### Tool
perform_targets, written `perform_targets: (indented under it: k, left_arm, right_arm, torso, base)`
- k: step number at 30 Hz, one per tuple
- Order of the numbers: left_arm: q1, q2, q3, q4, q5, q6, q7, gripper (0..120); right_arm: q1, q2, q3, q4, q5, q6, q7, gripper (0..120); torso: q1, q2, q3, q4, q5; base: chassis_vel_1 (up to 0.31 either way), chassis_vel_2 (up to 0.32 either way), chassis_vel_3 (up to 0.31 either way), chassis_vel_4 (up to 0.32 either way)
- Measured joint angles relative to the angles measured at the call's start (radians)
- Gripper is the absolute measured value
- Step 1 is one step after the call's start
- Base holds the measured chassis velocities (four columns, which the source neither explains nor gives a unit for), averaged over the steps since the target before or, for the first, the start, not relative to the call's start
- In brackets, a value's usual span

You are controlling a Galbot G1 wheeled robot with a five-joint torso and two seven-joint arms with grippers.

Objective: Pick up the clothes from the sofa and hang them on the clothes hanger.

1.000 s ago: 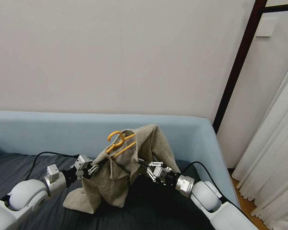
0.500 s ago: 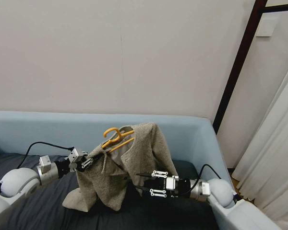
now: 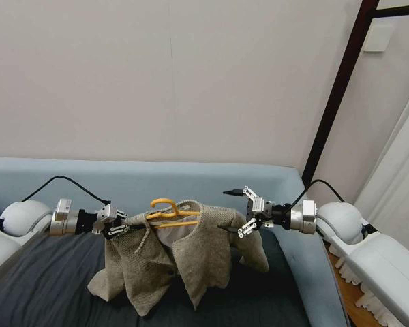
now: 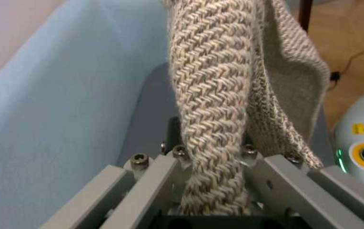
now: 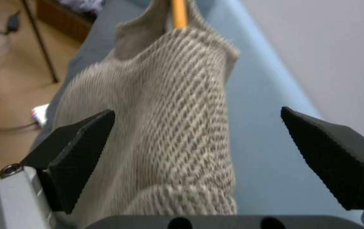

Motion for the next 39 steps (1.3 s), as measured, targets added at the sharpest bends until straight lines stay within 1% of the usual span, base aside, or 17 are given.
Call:
perform_targets:
  k: [3, 7, 14, 15, 19, 20, 21, 23, 24, 26, 28, 31, 33, 34, 35, 37, 39]
  left_arm:
    - [-0.022, -0.027, 0.009, 0.02, 0.042, -0.012, 0.028, 3]
    - [-0.034, -0.048, 0.017, 0.038, 0.076, -0.028, 0.038, 3]
    - [-0.078, -0.083, 0.048, 0.06, 0.112, -0.039, 0.053, 3]
    - [-0.078, -0.083, 0.048, 0.06, 0.112, -0.039, 0.053, 3]
    - [-0.094, -0.105, 0.059, 0.073, 0.133, -0.043, 0.063, 3]
    - [-0.094, -0.105, 0.059, 0.073, 0.133, -0.043, 0.063, 3]
    - [-0.095, -0.109, 0.059, 0.076, 0.14, -0.045, 0.067, 3]
    - [-0.095, -0.114, 0.059, 0.084, 0.151, -0.052, 0.071, 3]
    - [-0.096, -0.115, 0.059, 0.085, 0.152, -0.053, 0.072, 3]
    - [-0.096, -0.115, 0.059, 0.087, 0.153, -0.054, 0.073, 3]
    - [-0.107, -0.119, 0.059, 0.099, 0.159, -0.06, 0.077, 3]
    - [-0.119, -0.123, 0.061, 0.105, 0.163, -0.062, 0.08, 3]
    - [-0.131, -0.13, 0.065, 0.109, 0.167, -0.061, 0.09, 3]
    - [-0.131, -0.13, 0.065, 0.109, 0.167, -0.061, 0.09, 3]
    - [-0.134, -0.133, 0.066, 0.109, 0.17, -0.06, 0.094, 3]
    - [-0.14, -0.144, 0.067, 0.112, 0.176, -0.058, 0.107, 3]
    - [-0.14, -0.147, 0.067, 0.112, 0.178, -0.058, 0.112, 3]
  right_arm:
    - [0.007, 0.001, -0.012, -0.015, -0.029, -0.045, -0.055, 100]
    - [0.016, 0.006, -0.037, -0.023, -0.038, -0.067, -0.066, 100]
    - [0.059, 0.07, -0.102, -0.082, -0.066, -0.084, -0.079, 100]
    - [0.059, 0.07, -0.102, -0.082, -0.066, -0.084, -0.079, 100]
    - [0.088, 0.117, -0.127, -0.126, -0.075, -0.09, -0.104, 84]
    - [0.088, 0.117, -0.127, -0.126, -0.075, -0.09, -0.104, 84]
    - [0.094, 0.124, -0.129, -0.133, -0.078, -0.09, -0.111, 81]
    - [0.103, 0.131, -0.131, -0.14, -0.078, -0.093, -0.125, 70]
    - [0.105, 0.131, -0.131, -0.141, -0.078, -0.095, -0.129, 67]
    - [0.106, 0.132, -0.131, -0.141, -0.078, -0.096, -0.133, 65]
    - [0.116, 0.134, -0.131, -0.147, -0.078, -0.097, -0.149, 51]
    - [0.118, 0.134, -0.13, -0.148, -0.077, -0.097, -0.151, 43]
    - [0.114, 0.129, -0.126, -0.142, -0.08, -0.095, -0.149, 32]
    - [0.114, 0.129, -0.126, -0.142, -0.08, -0.095, -0.149, 32]
    - [0.11, 0.127, -0.125, -0.139, -0.083, -0.095, -0.149, 29]
    - [0.093, 0.123, -0.115, -0.13, -0.099, -0.093, -0.145, 18]
    - [0.087, 0.122, -0.111, -0.127, -0.104, -0.092, -0.141, 16]
  torso:
    - [0.0, 0.0, 0.0, -0.0002, 0.0]
    - [0.0, 0.0, 0.0, -0.0001, -0.0001]
    - [0.0, 0.0, 0.0, 0.0, -0.0002]
    - [0.0, 0.0, 0.0, 0.0, -0.0002]
    - [0.0, 0.0, 0.0, 0.0001, -0.0001]
    - [0.0, 0.0, 0.0, 0.0001, -0.0001]
    - [0.0, 0.0, 0.0, 0.0, -0.0002]
    - [0.0, 0.0, 0.0, 0.0, -0.0002]
    - [0.0, 0.0, 0.0, 0.0, -0.0002]
    - [0.0, 0.0, 0.0, 0.0, -0.0002]
    - [0.0, 0.0, 0.0, 0.0, -0.0003]
    - [0.0, 0.0, 0.0, 0.0, -0.0002]
    - [0.0, 0.0, 0.0, 0.0, -0.0002]
    - [0.0, 0.0, 0.0, 0.0, -0.0002]
    - [0.0, 0.0, 0.0, 0.0, -0.0002]
    - [0.0, 0.0, 0.0, -0.0002, -0.0001]
    - [0.0, 0.0, 0.0, -0.0002, -0.0001]
  base:
    - [0.0, 0.0, 0.0, 0.0]
    - [0.0, 0.0, 0.0, 0.0]
    - [0.0, 0.0, 0.0, 0.0]
    - [0.0, 0.0, 0.0, 0.0]
    - [0.0, 0.0, 0.0, 0.0]
    - [0.0, 0.0, 0.0, 0.0]
    - [0.0, 0.0, 0.0, 0.0]
    - [0.0, 0.0, 0.0, 0.0]
    - [0.0, 0.0, 0.0, 0.0]
    - [0.0, 0.0, 0.0, 0.0]
    - [0.0, 0.0, 0.0, 0.0]
    - [0.0, 0.0, 0.0, 0.0]
    - [0.0, 0.0, 0.0, 0.0]
    - [0.0, 0.0, 0.0, 0.0]
    - [0.0, 0.0, 0.0, 0.0]
    - [0.0, 0.0, 0.0, 0.0]
    - [0.0, 0.0, 0.0, 0.0]
